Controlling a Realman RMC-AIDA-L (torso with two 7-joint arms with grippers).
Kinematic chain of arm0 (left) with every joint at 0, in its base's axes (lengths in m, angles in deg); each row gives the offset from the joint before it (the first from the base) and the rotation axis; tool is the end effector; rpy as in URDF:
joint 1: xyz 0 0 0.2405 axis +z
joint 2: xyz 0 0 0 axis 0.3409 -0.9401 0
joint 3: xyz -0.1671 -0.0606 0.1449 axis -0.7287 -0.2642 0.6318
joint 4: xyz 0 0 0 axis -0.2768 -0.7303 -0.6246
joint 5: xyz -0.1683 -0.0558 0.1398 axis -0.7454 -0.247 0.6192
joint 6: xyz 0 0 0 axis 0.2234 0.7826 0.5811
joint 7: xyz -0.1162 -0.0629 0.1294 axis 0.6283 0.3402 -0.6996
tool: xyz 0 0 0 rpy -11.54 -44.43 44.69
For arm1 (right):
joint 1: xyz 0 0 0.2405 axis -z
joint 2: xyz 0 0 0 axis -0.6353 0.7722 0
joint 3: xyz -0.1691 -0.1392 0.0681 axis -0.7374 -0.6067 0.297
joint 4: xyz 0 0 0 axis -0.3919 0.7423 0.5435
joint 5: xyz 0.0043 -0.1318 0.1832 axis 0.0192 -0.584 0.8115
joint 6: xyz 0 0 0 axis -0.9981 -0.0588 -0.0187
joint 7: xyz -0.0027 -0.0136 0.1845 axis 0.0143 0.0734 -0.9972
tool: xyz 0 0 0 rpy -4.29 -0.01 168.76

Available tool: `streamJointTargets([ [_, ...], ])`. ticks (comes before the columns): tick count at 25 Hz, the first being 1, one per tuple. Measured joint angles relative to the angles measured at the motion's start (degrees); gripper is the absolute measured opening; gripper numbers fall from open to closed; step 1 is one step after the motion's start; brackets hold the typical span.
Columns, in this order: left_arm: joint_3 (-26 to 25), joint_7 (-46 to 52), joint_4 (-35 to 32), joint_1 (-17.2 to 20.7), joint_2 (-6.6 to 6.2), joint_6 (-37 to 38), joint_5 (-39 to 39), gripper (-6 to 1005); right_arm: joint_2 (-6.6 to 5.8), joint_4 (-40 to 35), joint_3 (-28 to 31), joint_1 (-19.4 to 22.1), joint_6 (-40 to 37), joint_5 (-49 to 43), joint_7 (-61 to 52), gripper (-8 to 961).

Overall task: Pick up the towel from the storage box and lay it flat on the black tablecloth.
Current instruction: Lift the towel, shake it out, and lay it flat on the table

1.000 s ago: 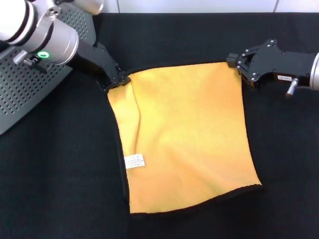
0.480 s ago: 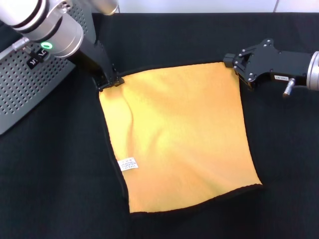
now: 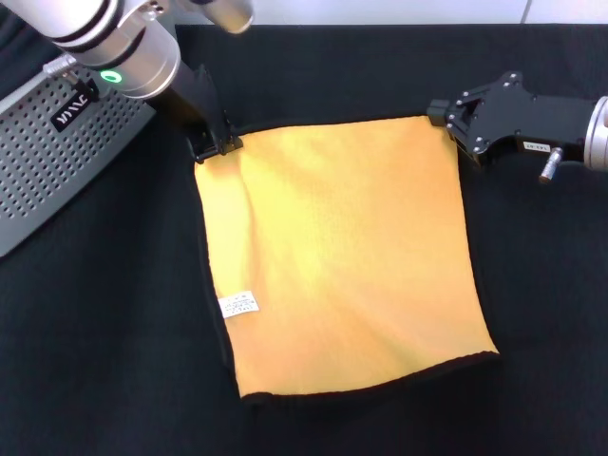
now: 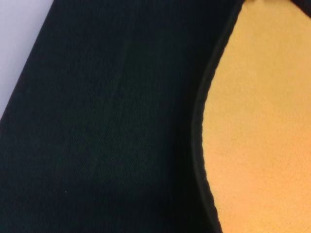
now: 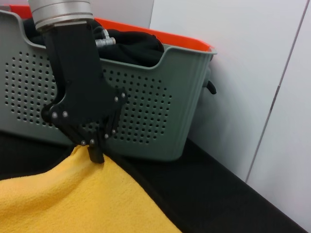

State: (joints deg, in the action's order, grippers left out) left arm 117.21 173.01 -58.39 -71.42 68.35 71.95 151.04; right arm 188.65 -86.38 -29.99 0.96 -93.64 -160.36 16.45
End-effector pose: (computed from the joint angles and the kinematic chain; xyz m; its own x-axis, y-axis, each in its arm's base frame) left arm -0.1619 0.4292 -0.0182 0.9091 0.1561 -0.3863 0.0297 -0.9491 -0.3136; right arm 0.1856 0.4273 -0.0452 0.9332 0.0485 -0.3560 -0.1411 -0.8619 -0.4871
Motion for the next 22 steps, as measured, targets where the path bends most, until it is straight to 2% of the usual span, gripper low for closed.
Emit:
streamJointTargets([
  [4, 2.77, 0.01, 1.53, -0.56, 0.08, -2.04, 0.98, 29, -0.01, 0.01, 0.00, 0.00, 0.58, 0.00, 0.10, 3],
  [9, 3.01, 0.13, 4.23, -1.84, 0.18, -3.72, 2.58, 30, -0.01, -0.02, 0.18, 0.29, 1.38, 0.22, 1.39, 3],
  [22, 3.10, 0.25, 4.46, -2.29, 0.36, -6.49, 2.71, 30, -0.38, -0.78, 0.70, -0.70, 4.38, 1.73, 5.17, 2],
])
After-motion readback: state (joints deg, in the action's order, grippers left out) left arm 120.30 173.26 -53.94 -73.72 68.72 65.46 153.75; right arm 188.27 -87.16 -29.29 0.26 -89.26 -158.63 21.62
